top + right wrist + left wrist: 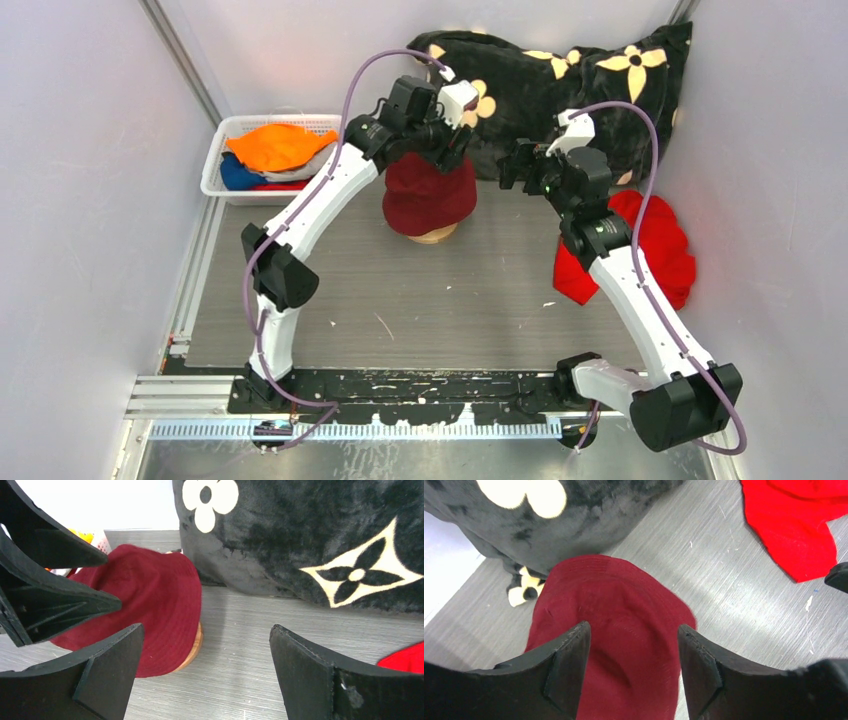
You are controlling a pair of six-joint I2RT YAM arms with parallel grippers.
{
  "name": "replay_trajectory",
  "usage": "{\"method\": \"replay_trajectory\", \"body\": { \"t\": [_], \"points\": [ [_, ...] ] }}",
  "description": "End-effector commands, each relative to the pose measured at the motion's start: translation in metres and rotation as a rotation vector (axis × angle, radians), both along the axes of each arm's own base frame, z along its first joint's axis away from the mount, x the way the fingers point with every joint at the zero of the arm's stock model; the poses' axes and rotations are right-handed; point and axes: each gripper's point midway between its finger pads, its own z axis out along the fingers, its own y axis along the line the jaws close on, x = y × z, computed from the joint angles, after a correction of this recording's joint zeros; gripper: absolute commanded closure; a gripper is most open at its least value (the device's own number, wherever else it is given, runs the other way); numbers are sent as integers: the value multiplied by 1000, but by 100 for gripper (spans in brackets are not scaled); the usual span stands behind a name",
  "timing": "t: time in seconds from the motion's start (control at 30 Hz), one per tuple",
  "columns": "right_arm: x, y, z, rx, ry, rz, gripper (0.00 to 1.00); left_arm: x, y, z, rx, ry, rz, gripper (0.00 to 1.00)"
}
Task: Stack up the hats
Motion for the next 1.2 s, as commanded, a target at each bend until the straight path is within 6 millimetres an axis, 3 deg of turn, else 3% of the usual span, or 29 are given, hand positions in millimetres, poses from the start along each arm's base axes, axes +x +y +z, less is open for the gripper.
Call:
{"method": "replay_trajectory", "body": {
  "t": [0.0,0.2,0.4,0.53,0.57,0.67,0.77,0.97,1.17],
  "points": [
    [6,6,13,45,-54,22,0,-7,0,42,-111,-79,2,35],
    [12,21,-2,85,-17,79,0,-1,34,67,-114,-192,164,34],
    [16,25,-11,90,6,90,0,5,88,84,-205,-291,406,33],
    [15,27,-5,95,-7,108,0,13,149,94,-328,-291,613,33],
    [15,28,-4,95,-8,109,0,22,176,93,-349,-279,683,33],
    [14,28,-1,95,-13,115,0,41,225,80,-349,-232,817,33],
    [14,29,0,93,-13,123,0,59,260,62,-213,-244,932,33],
    [14,31,-1,89,-11,131,0,95,310,13,-137,-204,1059,34],
    [14,30,-1,85,-11,130,0,124,345,-38,-116,-128,1114,34]
  ]
}}
